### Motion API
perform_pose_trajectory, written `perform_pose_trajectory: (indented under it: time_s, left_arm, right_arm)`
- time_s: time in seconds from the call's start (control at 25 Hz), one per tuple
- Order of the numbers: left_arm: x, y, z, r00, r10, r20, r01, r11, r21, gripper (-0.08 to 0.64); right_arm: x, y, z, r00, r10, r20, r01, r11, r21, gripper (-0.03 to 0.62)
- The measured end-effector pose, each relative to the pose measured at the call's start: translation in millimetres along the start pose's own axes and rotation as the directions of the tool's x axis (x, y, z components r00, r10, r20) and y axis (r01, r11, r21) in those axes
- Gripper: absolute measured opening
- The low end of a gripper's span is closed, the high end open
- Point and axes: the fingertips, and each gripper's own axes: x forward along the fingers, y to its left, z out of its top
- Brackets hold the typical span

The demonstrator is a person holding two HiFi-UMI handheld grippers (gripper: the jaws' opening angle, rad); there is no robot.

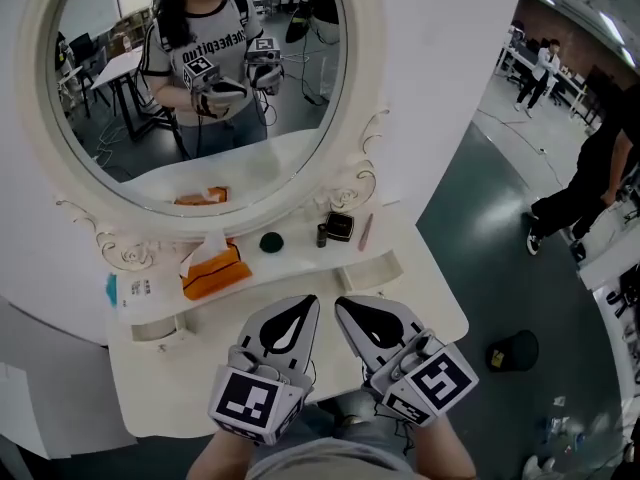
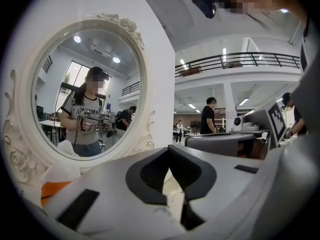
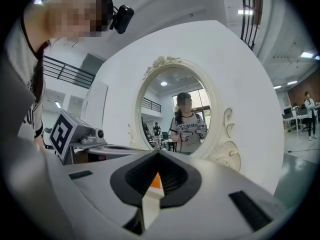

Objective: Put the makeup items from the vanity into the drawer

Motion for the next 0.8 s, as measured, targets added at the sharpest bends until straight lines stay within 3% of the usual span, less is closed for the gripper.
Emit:
perform_pose_trajectory:
  time_s: [0.4,0.6,0.8]
  left_arm:
    - [11.0,22.3,-15.9,0.997,-0.066,-0.045,0.064,0.997,-0.049,0.04]
    - [17.3,31.1,-20.9,0.997,-0.069,-0.027,0.068,0.997,-0.044,0.04]
    - [18.5,35.1,-26.8,0.995,-0.061,-0.076,0.054,0.994,-0.092,0.04]
  right_arm:
    - [27.3,-15.6,-17.7,0.996,-0.082,-0.04,0.084,0.996,0.041,0.014]
    - [38.8,-23.4,-26.9,0.994,-0.077,-0.081,0.082,0.995,0.054,0.034]
    - [52.5,-35.1,-32.9,0.992,-0.077,-0.101,0.085,0.994,0.071,0.034]
